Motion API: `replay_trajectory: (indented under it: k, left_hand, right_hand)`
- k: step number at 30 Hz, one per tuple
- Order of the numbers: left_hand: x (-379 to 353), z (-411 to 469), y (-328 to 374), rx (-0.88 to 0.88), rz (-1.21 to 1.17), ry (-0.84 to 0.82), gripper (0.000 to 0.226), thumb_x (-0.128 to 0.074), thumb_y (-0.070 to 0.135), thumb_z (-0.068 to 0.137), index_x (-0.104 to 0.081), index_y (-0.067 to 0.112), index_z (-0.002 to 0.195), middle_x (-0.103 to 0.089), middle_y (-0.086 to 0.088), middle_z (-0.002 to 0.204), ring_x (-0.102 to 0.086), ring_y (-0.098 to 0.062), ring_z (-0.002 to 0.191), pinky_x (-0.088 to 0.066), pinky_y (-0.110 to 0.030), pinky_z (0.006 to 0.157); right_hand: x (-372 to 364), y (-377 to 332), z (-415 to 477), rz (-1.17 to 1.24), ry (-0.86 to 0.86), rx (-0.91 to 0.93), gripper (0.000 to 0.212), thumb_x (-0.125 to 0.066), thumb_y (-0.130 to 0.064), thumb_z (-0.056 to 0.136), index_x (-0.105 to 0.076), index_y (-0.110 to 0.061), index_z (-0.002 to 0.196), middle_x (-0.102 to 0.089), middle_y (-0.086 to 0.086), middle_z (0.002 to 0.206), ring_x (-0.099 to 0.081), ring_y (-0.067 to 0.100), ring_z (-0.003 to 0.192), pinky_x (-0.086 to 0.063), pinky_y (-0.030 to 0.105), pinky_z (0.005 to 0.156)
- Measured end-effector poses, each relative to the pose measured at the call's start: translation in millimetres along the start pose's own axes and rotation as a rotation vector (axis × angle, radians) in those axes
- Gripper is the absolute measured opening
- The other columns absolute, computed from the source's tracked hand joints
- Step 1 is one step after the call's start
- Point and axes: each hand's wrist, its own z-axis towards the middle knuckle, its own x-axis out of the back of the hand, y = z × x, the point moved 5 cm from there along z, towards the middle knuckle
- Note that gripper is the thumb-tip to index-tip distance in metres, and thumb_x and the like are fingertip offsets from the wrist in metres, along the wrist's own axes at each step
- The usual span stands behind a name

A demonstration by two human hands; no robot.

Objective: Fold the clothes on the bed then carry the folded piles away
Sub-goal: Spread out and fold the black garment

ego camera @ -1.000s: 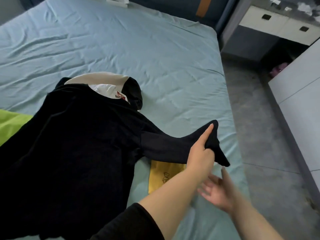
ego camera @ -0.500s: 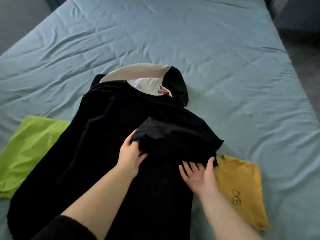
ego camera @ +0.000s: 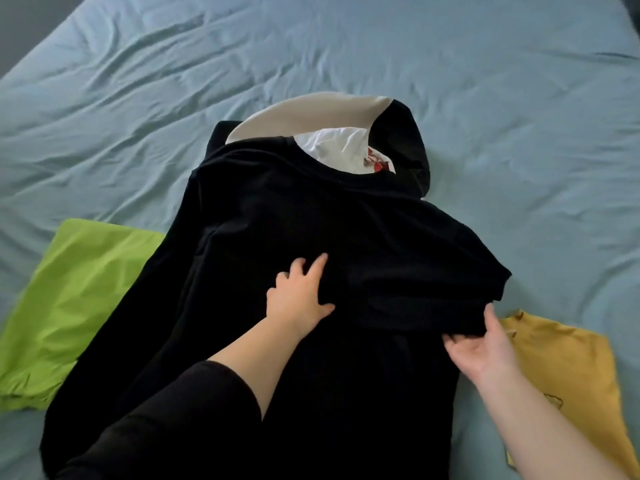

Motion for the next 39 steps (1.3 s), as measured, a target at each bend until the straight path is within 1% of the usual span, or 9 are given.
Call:
replay_trajectory:
  k: [3, 6, 11, 13, 15, 21, 25, 30, 39]
  left_hand:
    - [10.4, 3.1, -11.4, -0.063, -0.039, 0.018, 0.063, -0.059, 0.028, 0.088, -0.03, 0.035, 0.144, -0.055, 0.001, 0.127, -0.06, -0.019, 0.102, -0.056, -0.032, 0.075]
    - [43.8, 2.7, -40.3, 0.044, -0.6, -0.01, 0.043, -0.063, 0.03, 0.08, -0.059, 0.032, 0.122, -0.068, 0.011, 0.097, -0.068, -0.008, 0.081, -0.056, -0.023, 0.069]
    - [94.1, 15.0, -103.0, 0.476, -1.534, -0.073, 0.023, -0.065, 0.041, 0.08, -0.075, 0.03, 0.096, -0.075, 0.0, 0.101, -0.073, -0.018, 0.087, -0.059, -0.038, 0.068]
    - [95.7, 19.7, -123.5, 0.591, -1.64, -0.061, 0.044, -0.053, 0.067, 0.082, -0.069, 0.031, 0.103, -0.072, 0.004, 0.106, -0.07, -0.021, 0.093, -0.056, -0.042, 0.072]
    - [89.5, 23.9, -130.5, 0.576, -1.51, -0.091, 0.066, -0.05, 0.082, 0.07, -0.06, 0.034, 0.115, -0.067, 0.008, 0.109, -0.064, -0.02, 0.102, -0.053, -0.048, 0.085]
    - [103.5, 30.4, -149.4, 0.474, -1.182, 0.367, 0.032, -0.072, 0.026, 0.083, -0.066, 0.014, 0.111, -0.072, -0.002, 0.1, -0.069, -0.02, 0.094, -0.055, -0.041, 0.09]
    - [103.8, 32.6, -145.1, 0.498, -0.972, 0.39, 0.04, -0.064, 0.016, 0.086, -0.056, 0.016, 0.126, -0.065, -0.004, 0.119, -0.062, -0.022, 0.107, -0.048, -0.043, 0.099]
    - [116.3, 19.3, -60.6, 0.275, -0.441, 0.64, 0.044, -0.064, 0.028, 0.083, -0.049, 0.031, 0.124, -0.051, 0.002, 0.127, -0.046, -0.022, 0.119, -0.037, -0.04, 0.1]
    - [18.7, 58.5, 186.9, -0.43, -0.126, 0.042, 0.054, -0.063, 0.051, 0.082, -0.05, 0.033, 0.131, -0.057, 0.009, 0.129, -0.05, -0.016, 0.122, -0.039, -0.04, 0.103]
  right_hand:
    - [-0.7, 2.7, -1.0, -0.031, 0.032, 0.0, 0.038, -0.058, -0.044, 0.092, -0.059, -0.022, 0.124, -0.065, 0.005, 0.12, -0.063, 0.023, 0.104, -0.05, 0.041, 0.083]
    - [0.4, 2.3, -2.5, -0.037, 0.022, -0.015, 0.031, -0.057, -0.039, 0.094, -0.06, -0.02, 0.118, -0.063, 0.005, 0.124, -0.061, 0.025, 0.105, -0.048, 0.043, 0.09]
    - [-9.5, 21.1, -12.8, -0.101, -0.045, -0.037, 0.018, -0.057, -0.02, 0.095, -0.062, -0.022, 0.112, -0.073, 0.004, 0.107, -0.065, 0.022, 0.104, -0.048, 0.044, 0.096]
    - [-14.4, 36.3, -16.2, -0.095, -0.062, -0.077, 0.031, -0.056, -0.017, 0.095, -0.057, -0.021, 0.126, -0.067, 0.006, 0.119, -0.062, 0.023, 0.111, -0.047, 0.043, 0.098]
    - [-18.8, 47.3, -16.4, -0.089, -0.061, -0.088, 0.039, -0.054, -0.017, 0.096, -0.051, -0.02, 0.135, -0.062, 0.005, 0.125, -0.06, 0.022, 0.113, -0.045, 0.041, 0.097]
    - [-13.9, 51.2, -10.7, -0.105, -0.062, -0.056, 0.036, -0.056, -0.017, 0.095, -0.055, -0.021, 0.131, -0.067, 0.004, 0.12, -0.065, 0.019, 0.107, -0.05, 0.042, 0.086]
    - [-10.1, 54.9, -10.3, -0.118, -0.06, -0.086, 0.029, -0.059, -0.018, 0.093, -0.059, -0.022, 0.122, -0.072, 0.004, 0.111, -0.07, 0.018, 0.096, -0.051, 0.041, 0.094]
    - [-17.1, 58.5, -15.9, -0.084, -0.064, -0.087, 0.039, -0.071, -0.026, 0.082, -0.06, -0.021, 0.119, -0.071, 0.006, 0.112, -0.068, 0.019, 0.099, -0.053, 0.036, 0.076]
    - [-12.3, 47.4, -24.9, 0.199, -0.063, -0.147, 0.038, -0.061, -0.044, 0.089, -0.059, -0.017, 0.115, -0.059, 0.005, 0.124, -0.046, 0.022, 0.129, -0.036, 0.039, 0.108]
